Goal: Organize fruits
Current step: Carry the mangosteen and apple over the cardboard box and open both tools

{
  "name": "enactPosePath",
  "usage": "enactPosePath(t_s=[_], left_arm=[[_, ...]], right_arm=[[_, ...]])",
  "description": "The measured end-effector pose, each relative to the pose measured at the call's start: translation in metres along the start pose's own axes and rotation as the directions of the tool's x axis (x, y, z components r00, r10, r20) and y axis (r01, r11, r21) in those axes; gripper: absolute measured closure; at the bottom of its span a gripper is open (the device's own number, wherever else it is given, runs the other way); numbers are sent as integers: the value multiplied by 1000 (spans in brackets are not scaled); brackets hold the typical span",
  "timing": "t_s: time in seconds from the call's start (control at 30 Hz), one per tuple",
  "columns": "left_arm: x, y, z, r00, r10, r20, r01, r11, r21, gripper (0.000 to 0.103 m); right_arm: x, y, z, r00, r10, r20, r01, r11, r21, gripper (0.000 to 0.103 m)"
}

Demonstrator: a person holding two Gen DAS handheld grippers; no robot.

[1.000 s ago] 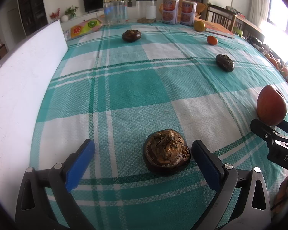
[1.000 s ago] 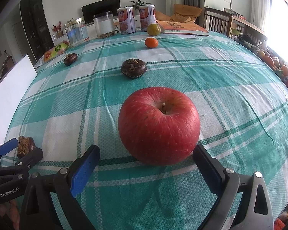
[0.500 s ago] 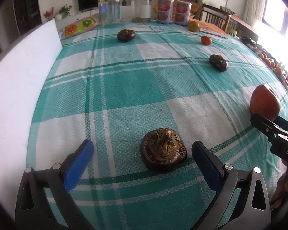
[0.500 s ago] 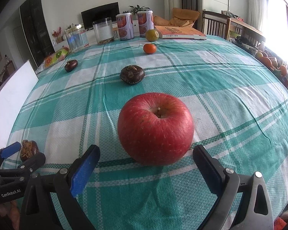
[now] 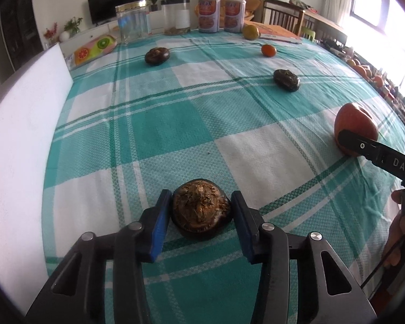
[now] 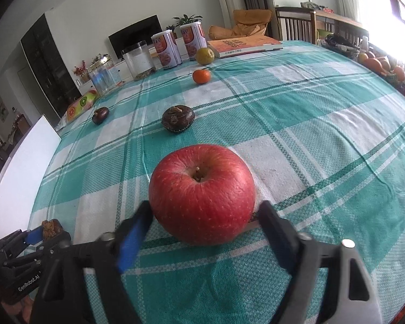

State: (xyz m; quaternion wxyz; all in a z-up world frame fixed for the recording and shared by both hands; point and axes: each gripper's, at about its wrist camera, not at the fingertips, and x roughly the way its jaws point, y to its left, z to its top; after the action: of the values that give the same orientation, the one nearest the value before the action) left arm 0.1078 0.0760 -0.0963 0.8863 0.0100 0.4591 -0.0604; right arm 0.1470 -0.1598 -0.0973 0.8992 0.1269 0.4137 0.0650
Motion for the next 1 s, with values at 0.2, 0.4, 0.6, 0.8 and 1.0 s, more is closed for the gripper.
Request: enactPosePath(t_s=[0.2,0.4,0.6,0.8,1.0], left_arm=[[-43,14,-7,987,-163,17,163,978,-130,57],[-89,22,-21,975,-211,72,218,968,-123,57],[-118,45,-26,965,-239,109,256,949,-184,57],[-181,94,-20,949,-200,245,261,932,-251,57],[-208,179,-38,968,44,245,62,911,-409,57]], right_arm=[[-20,-11,-1,991,126,53,-130,987,89,36],[-24,14,-7,988,153,18,-153,988,8,36],[-34,26,-9,975,219,25,-220,976,3,36],[-67,97,1,916,402,23,-397,911,-113,36],[-87,220,-14,763,625,-164,-646,732,-217,36]])
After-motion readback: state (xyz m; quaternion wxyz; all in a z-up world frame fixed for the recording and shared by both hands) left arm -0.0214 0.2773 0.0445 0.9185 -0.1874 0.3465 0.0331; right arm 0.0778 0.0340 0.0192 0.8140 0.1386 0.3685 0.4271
